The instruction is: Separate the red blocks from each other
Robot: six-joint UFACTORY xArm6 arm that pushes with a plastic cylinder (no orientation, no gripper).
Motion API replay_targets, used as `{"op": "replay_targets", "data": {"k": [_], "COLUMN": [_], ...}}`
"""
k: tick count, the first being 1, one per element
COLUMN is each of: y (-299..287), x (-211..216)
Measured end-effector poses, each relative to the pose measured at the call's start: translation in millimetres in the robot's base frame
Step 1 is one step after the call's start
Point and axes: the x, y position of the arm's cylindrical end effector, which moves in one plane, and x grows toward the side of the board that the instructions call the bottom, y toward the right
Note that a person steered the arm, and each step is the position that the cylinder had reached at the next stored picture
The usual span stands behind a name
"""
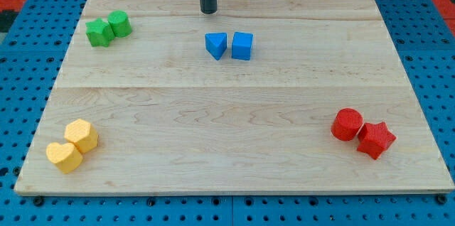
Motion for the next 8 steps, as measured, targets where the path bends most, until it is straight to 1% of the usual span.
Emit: {"op": "replay_targets", "data": {"k": [8], "y": [-0.1], "x": [0.0]}}
